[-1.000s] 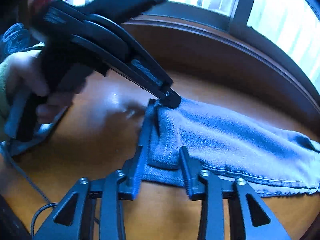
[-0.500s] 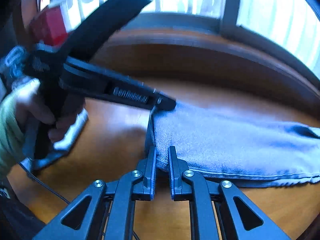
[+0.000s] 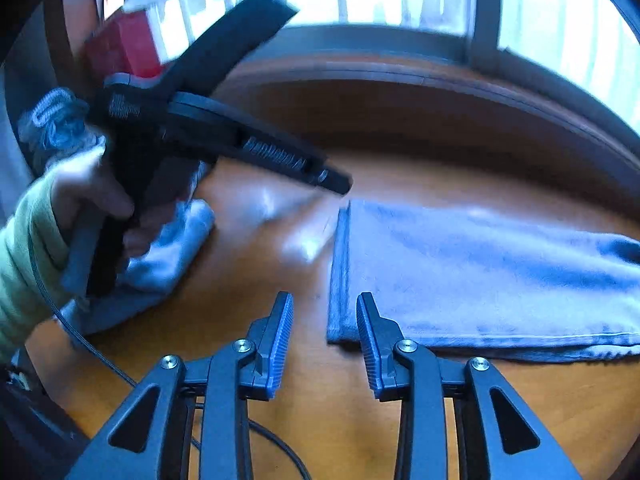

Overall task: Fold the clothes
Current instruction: 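Open both grippers and release the sweatpants leg cuff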

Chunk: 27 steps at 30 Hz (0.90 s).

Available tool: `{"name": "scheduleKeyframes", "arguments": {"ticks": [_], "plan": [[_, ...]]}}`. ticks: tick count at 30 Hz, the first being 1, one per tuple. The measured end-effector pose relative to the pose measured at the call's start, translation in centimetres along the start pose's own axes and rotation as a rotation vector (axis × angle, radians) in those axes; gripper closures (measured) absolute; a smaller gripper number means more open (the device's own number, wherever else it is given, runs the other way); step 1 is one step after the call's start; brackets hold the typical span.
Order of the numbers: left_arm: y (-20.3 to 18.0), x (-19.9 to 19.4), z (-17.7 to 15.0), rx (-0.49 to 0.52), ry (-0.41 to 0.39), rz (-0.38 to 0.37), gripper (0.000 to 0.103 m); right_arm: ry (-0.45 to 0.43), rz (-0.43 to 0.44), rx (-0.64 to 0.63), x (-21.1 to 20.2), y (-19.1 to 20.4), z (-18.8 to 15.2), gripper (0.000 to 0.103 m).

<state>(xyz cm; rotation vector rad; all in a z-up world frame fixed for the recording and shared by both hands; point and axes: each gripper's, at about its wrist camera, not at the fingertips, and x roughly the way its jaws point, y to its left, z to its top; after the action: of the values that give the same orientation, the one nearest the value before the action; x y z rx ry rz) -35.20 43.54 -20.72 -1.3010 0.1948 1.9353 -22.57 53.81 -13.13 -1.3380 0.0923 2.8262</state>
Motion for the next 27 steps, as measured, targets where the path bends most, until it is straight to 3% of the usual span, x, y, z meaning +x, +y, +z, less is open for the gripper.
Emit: {"name": "scheduleKeyframes", "arguments": {"ticks": [5,7,8,12,14,17,20,22,24,27], "plan": [[-1.3,1.0,-0.1,0.015,0.019,0.003,0.074,0.069,-0.063,0.047,1.9,-1.6,-1.6,0.069],[-1.4,1.2,-0.1,0.011,0.023,-0.018,0.074,0.073,-0.050,0.082,2.6,-1.9,-2.0,0.079],[-1.6,1.3,0.0,0.011,0.022,-0.028,0.074,0.076,-0.019,0.107,2.5,-2.0,-1.9,0.094],[-3.1,0.9,0.3,0.045,0.009,-0.034,0.074,0.047,-0.039,0.068,1.0,-1.2,-1.9,0.093],[-3.9,1.0,0.5,0.062,0.004,-0.044,0.074,0.055,-0.020,0.113,0.6,-1.9,-2.6,0.092],[-5.7,1.5,0.7,0.092,0.008,-0.053,0.074,0.000,-0.006,0.198,-1.1,-3.7,-3.5,0.086],[-7.7,2.3,0.5,0.130,0.020,-0.064,0.074,-0.030,-0.092,0.285,-3.7,-7.0,-4.7,0.071],[-8.6,2.7,0.1,0.155,0.034,-0.074,0.074,-0.033,-0.150,0.376,-4.8,-10.7,-6.1,0.071],[-10.3,3.4,-0.1,0.183,0.039,-0.055,0.074,-0.047,-0.123,0.553,-5.9,-15.5,-7.8,0.071],[-12.2,4.3,0.0,0.215,0.038,-0.041,0.074,-0.107,-0.013,0.831,-7.7,-22.4,-10.8,0.071]]}}
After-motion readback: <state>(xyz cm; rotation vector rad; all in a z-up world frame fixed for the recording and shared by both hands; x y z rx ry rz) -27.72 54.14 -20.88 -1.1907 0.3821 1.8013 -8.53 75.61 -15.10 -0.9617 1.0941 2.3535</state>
